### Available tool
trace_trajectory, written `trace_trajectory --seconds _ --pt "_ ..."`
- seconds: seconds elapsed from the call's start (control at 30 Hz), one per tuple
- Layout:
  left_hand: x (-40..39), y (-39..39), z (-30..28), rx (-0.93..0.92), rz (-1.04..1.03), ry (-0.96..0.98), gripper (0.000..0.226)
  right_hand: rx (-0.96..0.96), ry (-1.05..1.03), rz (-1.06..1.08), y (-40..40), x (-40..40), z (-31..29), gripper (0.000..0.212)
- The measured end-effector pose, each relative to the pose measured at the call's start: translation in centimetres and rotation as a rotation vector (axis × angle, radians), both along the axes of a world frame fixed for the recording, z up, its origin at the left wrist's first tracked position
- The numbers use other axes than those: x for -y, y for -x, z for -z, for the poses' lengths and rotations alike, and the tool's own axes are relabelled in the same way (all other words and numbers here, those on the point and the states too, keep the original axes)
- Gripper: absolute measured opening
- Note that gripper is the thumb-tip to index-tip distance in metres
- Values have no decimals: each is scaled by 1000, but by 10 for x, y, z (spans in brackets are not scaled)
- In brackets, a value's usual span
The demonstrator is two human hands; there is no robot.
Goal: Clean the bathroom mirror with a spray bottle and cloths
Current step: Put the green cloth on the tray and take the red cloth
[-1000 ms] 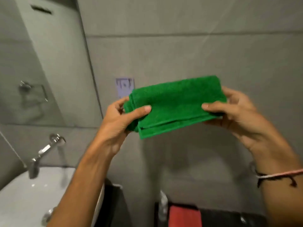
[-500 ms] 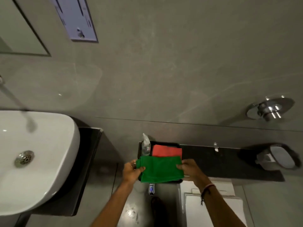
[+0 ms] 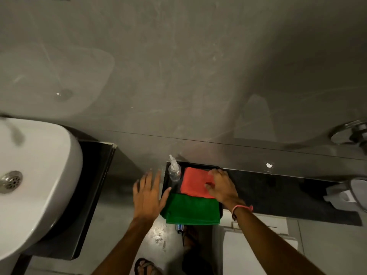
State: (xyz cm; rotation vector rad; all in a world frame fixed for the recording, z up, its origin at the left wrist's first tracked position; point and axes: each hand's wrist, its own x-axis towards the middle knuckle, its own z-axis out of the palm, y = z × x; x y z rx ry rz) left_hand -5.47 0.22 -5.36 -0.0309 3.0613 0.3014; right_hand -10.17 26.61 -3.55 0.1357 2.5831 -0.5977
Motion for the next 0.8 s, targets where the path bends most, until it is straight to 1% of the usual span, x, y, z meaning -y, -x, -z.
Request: trace_trajectory --seconds 0.07,0.13,0.27,0.33,0.43,0.5,0.6,0.67,0.73,0.77,0.8 --pt "14 12 -1 -38 69 91 78 33 -59 -148 20 7 5 65" --pt "24 20 -1 -65 136 156 80 70 -118 -250 33 14 12 75" --pt "35 21 5 -111 175 227 81 125 -194 -338 47 25 31 90" --pt "35 17 9 -143 178 241 81 113 -209 -340 47 24 39 87" --pt "37 13 8 -193 191 245 80 99 -196 -334 44 26 39 69" --pt "39 10 -3 -239 192 252 80 77 -154 -276 37 26 28 62" --pt "43 13 -40 -305 225 219 80 42 8 -142 26 14 -13 70" --pt "49 22 -80 -377 291 167 80 22 201 -76 26 5 -60 71" --pt "57 29 -131 -456 379 38 78 -37 448 -27 27 6 -124 64" --pt "61 33 -162 -514 424 -69 77 -80 551 -18 28 14 -165 56" --pt "60 34 -188 -539 445 -226 76 -87 670 -10 29 23 -194 48"
